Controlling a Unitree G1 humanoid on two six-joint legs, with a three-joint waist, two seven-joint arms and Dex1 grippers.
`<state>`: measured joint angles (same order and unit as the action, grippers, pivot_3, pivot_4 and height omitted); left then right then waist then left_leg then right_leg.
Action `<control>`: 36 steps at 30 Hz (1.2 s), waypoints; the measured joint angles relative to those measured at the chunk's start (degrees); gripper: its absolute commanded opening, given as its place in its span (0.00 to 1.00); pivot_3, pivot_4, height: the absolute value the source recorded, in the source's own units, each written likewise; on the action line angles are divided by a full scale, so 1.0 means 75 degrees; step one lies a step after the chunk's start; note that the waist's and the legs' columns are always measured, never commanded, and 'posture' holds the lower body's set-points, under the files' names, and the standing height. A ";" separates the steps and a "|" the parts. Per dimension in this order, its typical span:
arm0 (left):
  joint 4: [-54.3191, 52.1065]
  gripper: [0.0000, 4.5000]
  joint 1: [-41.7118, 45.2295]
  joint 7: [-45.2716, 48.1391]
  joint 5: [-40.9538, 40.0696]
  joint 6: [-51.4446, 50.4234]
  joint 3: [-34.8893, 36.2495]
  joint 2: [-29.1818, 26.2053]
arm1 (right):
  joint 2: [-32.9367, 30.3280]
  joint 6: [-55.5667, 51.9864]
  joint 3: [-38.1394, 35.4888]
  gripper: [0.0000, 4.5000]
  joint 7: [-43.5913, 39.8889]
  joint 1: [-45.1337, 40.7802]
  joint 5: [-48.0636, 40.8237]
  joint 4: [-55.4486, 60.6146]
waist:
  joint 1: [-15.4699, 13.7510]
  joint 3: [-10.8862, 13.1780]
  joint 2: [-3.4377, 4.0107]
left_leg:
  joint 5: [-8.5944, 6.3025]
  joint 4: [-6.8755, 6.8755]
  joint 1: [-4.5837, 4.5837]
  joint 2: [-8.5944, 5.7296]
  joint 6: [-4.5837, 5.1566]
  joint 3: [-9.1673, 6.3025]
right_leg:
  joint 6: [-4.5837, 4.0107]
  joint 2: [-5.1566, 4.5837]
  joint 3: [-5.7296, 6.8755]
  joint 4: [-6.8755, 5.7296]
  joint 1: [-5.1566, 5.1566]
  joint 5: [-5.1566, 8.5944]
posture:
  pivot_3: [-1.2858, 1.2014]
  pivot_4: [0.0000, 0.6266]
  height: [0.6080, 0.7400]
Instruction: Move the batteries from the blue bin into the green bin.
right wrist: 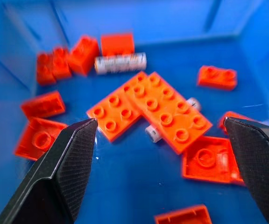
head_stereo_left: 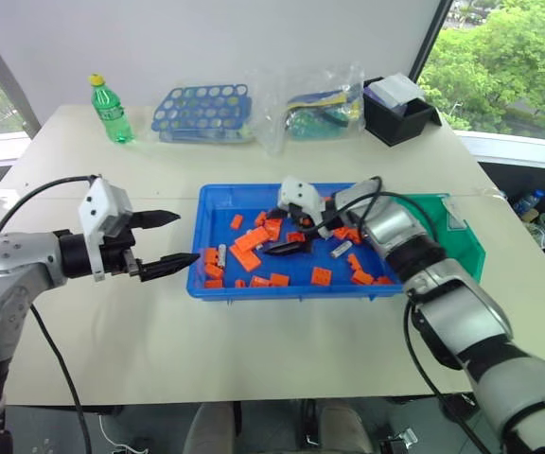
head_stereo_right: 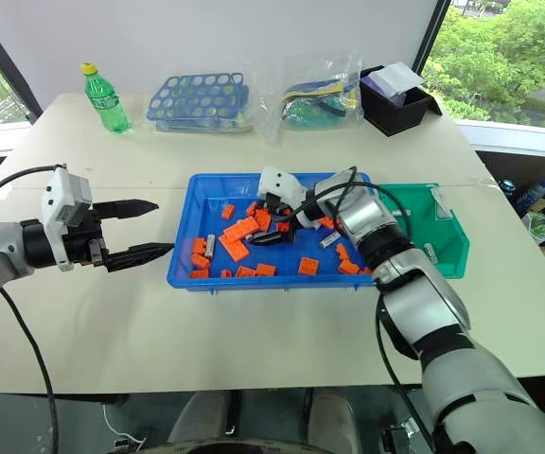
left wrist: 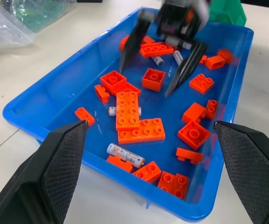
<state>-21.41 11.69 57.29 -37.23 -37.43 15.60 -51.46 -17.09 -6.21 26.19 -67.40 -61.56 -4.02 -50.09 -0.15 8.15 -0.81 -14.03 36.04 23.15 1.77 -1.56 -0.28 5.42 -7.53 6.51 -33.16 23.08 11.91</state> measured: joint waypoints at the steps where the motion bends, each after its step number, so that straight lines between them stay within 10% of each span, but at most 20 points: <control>1: -0.0075 1.00 -0.0009 -0.0038 -0.0048 -0.0027 0.0007 0.0010 | 0.0115 0.0157 0.0000 0.99 0.0012 -0.0082 0.0090 -0.0262 | 0.0014 0.0000 0.0000 | 0.0000 0.0000 -0.0003 0.0002 -0.0001 -0.0001 | 0.0000 0.0003 -0.0001 -0.0001 -0.0003 0.0000 | 0.52 0.24 0.87; 19: -0.0700 1.00 -0.0343 -0.0756 -0.0472 -0.0274 0.0277 0.0061 | 0.1276 0.1407 -0.0734 0.99 0.0517 -0.0612 0.1108 -0.2520 | 0.0146 0.0001 0.0001 | 0.0002 -0.0054 -0.0098 0.0010 -0.0009 -0.0002 | -0.0017 0.0023 -0.0022 0.0001 -0.0057 0.0012 | 0.52 0.24 0.87; 22: -0.0699 1.00 -0.0294 -0.0800 -0.0472 -0.0273 0.0274 0.0061 | 0.1367 0.1403 -0.0893 0.83 0.0627 -0.0612 0.1129 -0.2562 | 0.0148 0.0001 0.0001 | 0.0002 -0.0055 -0.0098 0.0009 -0.0009 -0.0003 | -0.0017 0.0024 -0.0022 0.0001 -0.0058 0.0013 | 0.52 0.24 0.87; 27: -0.0667 1.00 -0.0253 -0.0793 -0.0469 -0.0250 0.0232 0.0074 | 0.1441 0.1376 -0.1107 0.26 0.0681 -0.0611 0.1157 -0.2572 | 0.0146 0.0001 0.0001 | 0.0002 -0.0056 -0.0098 0.0010 -0.0009 -0.0002 | -0.0017 0.0024 -0.0022 0.0001 -0.0060 0.0013 | 0.52 0.24 0.87; 36: -0.0208 1.00 0.0061 -0.0627 -0.0357 -0.0011 0.0005 0.0135 | 0.1199 0.1054 -0.1478 0.26 0.0434 -0.0276 0.1104 -0.1832 | 0.0131 0.0001 0.0001 | 0.0003 -0.0056 -0.0099 0.0010 -0.0010 -0.0003 | -0.0017 0.0024 -0.0023 -0.0001 -0.0068 0.0012 | 0.52 0.24 0.87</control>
<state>-22.98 12.15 52.59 -39.91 -37.51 15.63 -50.45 -8.10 1.69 15.11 -64.14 -63.63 4.26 -63.83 0.84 8.16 -0.80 -14.01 35.62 22.40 1.85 -1.63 -0.31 5.30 -7.35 6.34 -33.17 22.57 12.00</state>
